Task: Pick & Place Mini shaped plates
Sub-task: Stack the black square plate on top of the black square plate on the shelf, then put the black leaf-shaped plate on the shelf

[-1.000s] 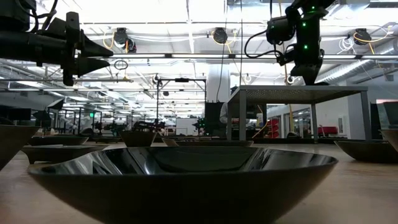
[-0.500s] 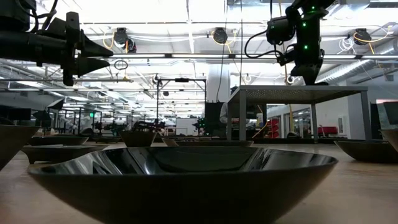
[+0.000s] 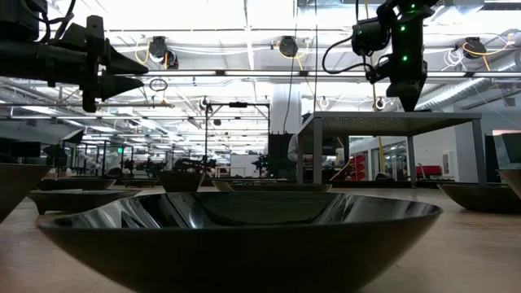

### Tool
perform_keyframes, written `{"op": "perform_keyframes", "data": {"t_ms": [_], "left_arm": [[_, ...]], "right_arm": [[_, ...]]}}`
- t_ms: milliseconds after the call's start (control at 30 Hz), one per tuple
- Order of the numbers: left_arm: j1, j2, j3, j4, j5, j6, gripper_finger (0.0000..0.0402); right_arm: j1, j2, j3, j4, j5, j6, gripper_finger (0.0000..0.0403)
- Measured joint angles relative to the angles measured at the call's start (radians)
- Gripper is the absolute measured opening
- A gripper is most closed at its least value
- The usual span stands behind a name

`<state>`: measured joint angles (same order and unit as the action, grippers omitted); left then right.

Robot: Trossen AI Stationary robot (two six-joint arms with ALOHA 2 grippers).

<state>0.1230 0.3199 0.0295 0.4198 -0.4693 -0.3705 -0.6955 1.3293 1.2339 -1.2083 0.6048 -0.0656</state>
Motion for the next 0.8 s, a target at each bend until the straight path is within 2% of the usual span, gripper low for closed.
{"op": "perform_keyframes", "data": {"t_ms": [167, 367, 433, 667, 800], "left_arm": [[0.0, 0.0, 0.0, 0.0, 0.0, 0.0, 0.0173], [0.0, 0.0, 0.0, 0.0, 0.0, 0.0, 0.0173], [0.0, 0.0, 0.0, 0.0, 0.0, 0.0, 0.0173], [0.0, 0.0, 0.0, 0.0, 0.0, 0.0, 0.0173], [0.0, 0.0, 0.0, 0.0, 0.0, 0.0, 0.0173]], "right_arm": [[0.031, -0.061, 0.0, 0.003, 0.0, -0.005, 0.0119], [0.085, -0.155, 0.0, 0.004, -0.031, 0.036, 0.0118], [0.113, -0.185, 0.0, 0.014, -0.103, 0.051, 0.0115], [0.264, -0.241, 0.0, 0.06, -0.464, 0.008, 0.011], [0.395, -0.242, -0.013, 0.07, -0.531, -0.008, 0.011]]}}
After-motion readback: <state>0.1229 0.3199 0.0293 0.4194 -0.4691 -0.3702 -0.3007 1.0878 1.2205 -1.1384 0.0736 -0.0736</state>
